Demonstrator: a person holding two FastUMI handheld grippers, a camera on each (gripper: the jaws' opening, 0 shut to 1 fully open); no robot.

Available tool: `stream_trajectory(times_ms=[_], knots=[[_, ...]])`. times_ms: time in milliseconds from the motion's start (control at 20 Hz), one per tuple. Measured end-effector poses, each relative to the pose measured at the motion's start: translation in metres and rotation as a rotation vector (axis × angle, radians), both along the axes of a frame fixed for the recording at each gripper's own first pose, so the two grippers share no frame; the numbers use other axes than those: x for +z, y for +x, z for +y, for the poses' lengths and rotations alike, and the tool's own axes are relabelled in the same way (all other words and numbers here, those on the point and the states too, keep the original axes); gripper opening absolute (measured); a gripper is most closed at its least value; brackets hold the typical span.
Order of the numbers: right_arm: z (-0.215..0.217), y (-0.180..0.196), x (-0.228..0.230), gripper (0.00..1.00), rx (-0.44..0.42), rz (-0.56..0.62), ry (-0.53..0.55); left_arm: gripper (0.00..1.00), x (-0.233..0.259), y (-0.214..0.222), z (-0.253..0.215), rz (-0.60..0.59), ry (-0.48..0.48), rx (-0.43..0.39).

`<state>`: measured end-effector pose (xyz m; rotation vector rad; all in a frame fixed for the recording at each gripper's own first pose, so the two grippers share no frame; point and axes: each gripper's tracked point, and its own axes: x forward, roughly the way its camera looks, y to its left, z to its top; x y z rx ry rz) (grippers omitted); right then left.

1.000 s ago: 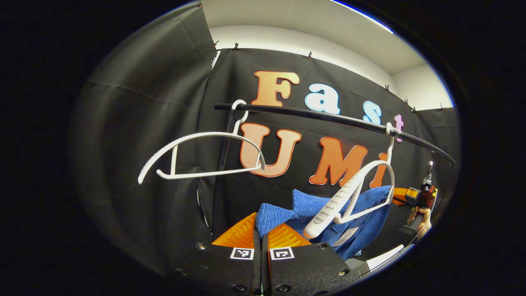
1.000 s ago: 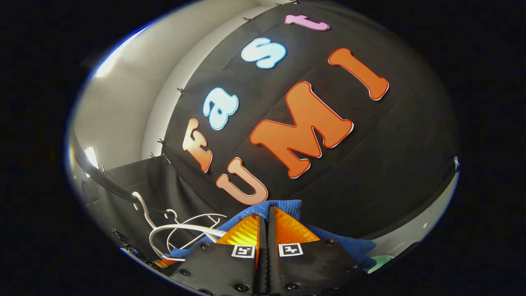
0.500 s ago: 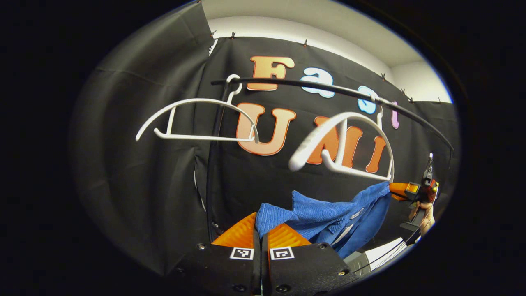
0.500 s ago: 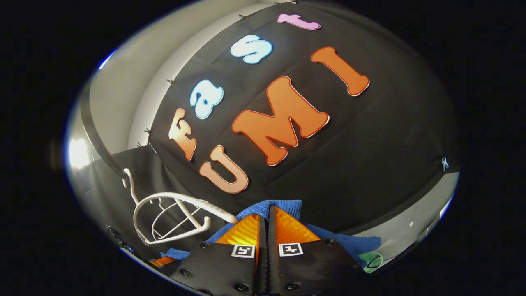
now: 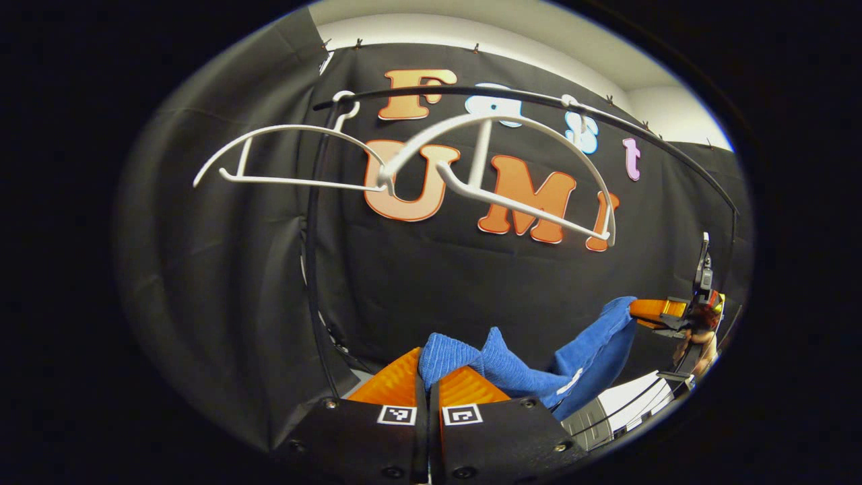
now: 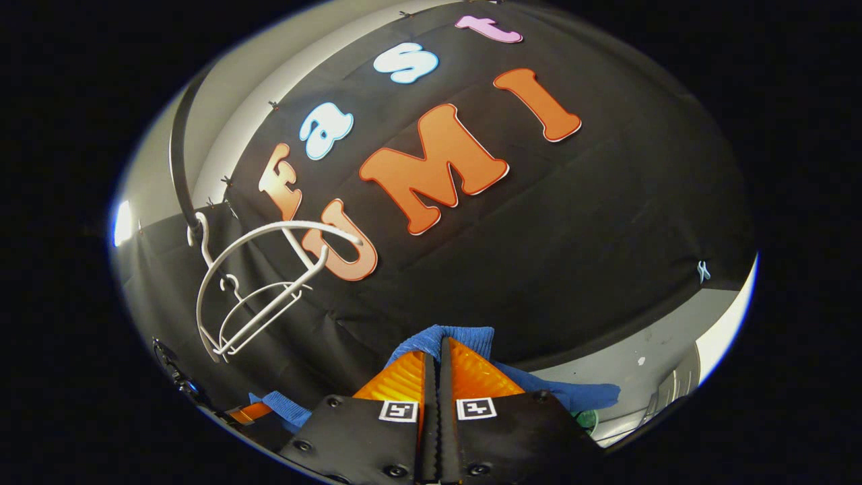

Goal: Grasp the clothes on the hanger with both hands and then place them into the laundry hamper below.

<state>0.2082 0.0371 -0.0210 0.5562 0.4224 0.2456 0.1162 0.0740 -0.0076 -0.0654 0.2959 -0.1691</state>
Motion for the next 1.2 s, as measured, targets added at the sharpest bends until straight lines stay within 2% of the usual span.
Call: stream_trajectory(times_ms=[550,900,1200], knots=[[0.022,-0.045,-0.068,0.07,0.054,0.122,-0.074,0.01,-0.070,-0.002,-0.089,0.127,0.014,-0.136],[0.023,-0.058,-0.136,0.07,0.057,0.225,-0.236,0.01,-0.132,0.006,-0.135,0.254,0.075,-0.189],[0.012,-0.066,-0.203,0.08,0.081,0.341,-0.375,0.01,-0.206,0.007,-0.143,0.412,0.115,-0.214]])
